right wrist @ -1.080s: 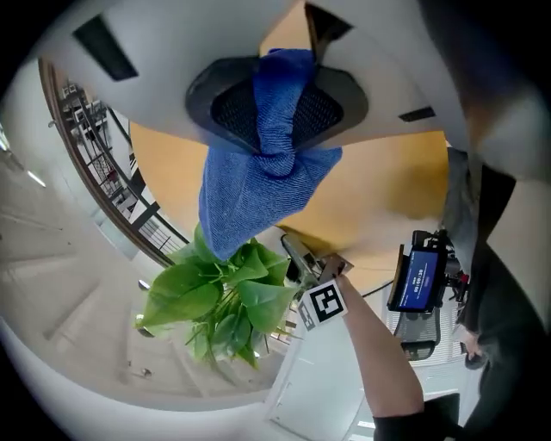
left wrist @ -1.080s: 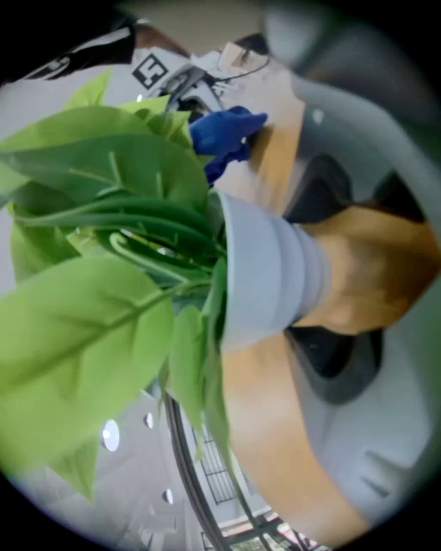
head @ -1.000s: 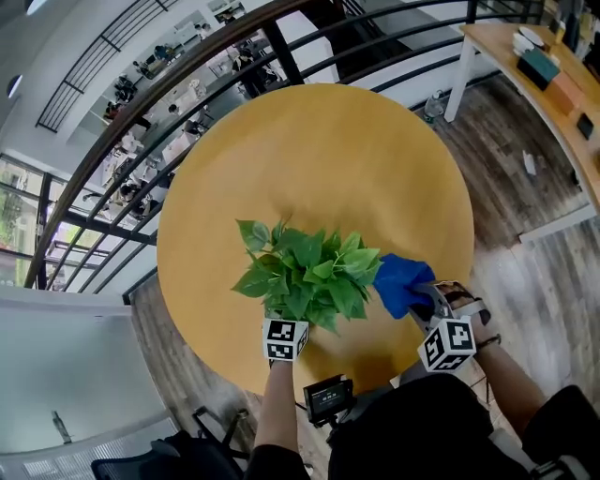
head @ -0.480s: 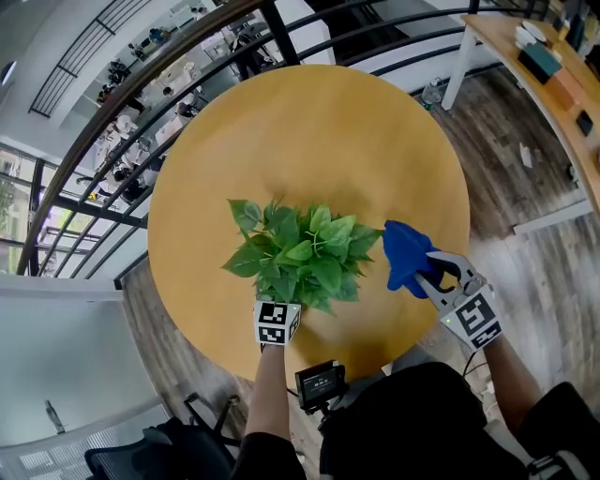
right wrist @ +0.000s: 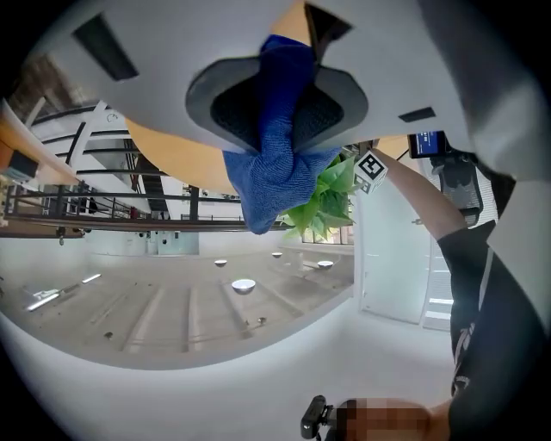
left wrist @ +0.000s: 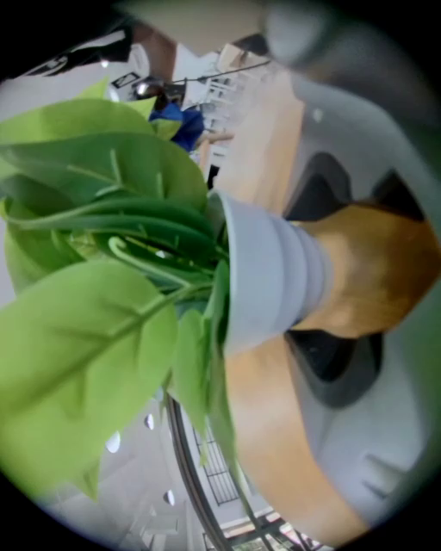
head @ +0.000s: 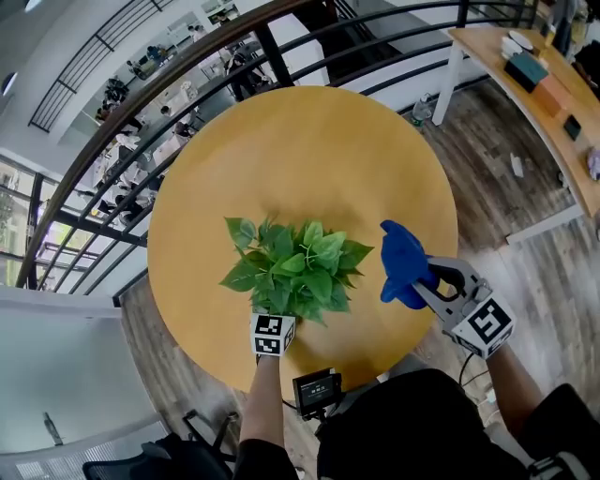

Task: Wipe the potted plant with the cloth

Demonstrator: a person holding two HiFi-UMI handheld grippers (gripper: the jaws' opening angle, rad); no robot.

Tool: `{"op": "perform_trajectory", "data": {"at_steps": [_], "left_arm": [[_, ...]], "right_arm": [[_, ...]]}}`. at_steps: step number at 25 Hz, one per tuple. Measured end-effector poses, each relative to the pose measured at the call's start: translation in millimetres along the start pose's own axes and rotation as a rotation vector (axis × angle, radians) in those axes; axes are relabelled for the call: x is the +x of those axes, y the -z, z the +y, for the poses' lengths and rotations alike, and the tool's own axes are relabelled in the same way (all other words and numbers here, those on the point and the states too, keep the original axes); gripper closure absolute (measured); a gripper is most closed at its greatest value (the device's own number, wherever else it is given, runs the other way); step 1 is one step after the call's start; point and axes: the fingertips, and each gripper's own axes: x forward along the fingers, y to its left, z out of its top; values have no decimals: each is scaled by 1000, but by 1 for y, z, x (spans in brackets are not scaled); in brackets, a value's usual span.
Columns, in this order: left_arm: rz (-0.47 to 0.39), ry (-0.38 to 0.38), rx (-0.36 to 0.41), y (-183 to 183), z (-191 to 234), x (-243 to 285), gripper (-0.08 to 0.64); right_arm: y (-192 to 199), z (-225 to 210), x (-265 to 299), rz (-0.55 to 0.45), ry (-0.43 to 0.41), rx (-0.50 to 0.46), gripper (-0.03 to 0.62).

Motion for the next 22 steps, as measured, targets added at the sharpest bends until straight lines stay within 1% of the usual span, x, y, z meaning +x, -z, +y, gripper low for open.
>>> {"op": "perform_trajectory", "data": {"at_steps": [2, 6, 10, 12, 16, 22], "left_arm": [[7, 2, 8, 0, -2, -1, 178], [19, 10, -5, 14, -18, -19, 169], [7, 38, 13, 17, -19, -20, 128], [5, 41, 11, 18, -22, -23, 118], [14, 31, -16, 27, -28, -36, 114], [10, -12, -81, 47, -37, -66, 115]], "right_arm": [[0, 5, 0, 2, -19, -24, 489], [3, 25, -5, 31, -68, -49, 490], [-5, 31, 0, 30, -63, -79, 491], [-9, 33, -2, 28, -63, -86, 491], [-12, 36, -7, 29, -65, -91, 490], [-18, 37, -12, -27, -69, -88, 490]]}}
